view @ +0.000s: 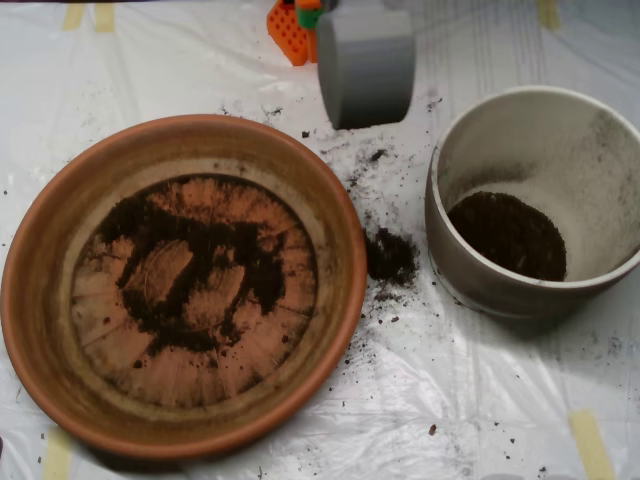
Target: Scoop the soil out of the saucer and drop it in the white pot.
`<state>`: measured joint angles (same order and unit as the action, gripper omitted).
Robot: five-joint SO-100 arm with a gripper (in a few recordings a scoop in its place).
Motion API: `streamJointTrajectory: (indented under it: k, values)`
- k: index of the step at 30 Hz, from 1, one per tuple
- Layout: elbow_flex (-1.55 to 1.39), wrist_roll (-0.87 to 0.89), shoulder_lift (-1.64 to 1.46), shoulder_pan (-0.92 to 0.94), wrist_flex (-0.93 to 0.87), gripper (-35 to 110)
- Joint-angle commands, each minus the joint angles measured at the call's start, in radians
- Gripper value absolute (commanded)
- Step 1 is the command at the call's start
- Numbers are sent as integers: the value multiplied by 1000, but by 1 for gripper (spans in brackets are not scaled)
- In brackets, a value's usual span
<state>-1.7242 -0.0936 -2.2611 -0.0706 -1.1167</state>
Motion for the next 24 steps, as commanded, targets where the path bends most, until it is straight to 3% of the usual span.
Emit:
streamJointTrajectory:
  k: [1,15,16,19,24]
  values:
    - [186,-8,69,-89,-58,-1]
    - [693,-147,583,-360,-333,0]
    - [695,-155,594,-364,-345,3]
    - [699,-164,632,-373,-379,32]
    - [696,-150,627,-373,-390,36]
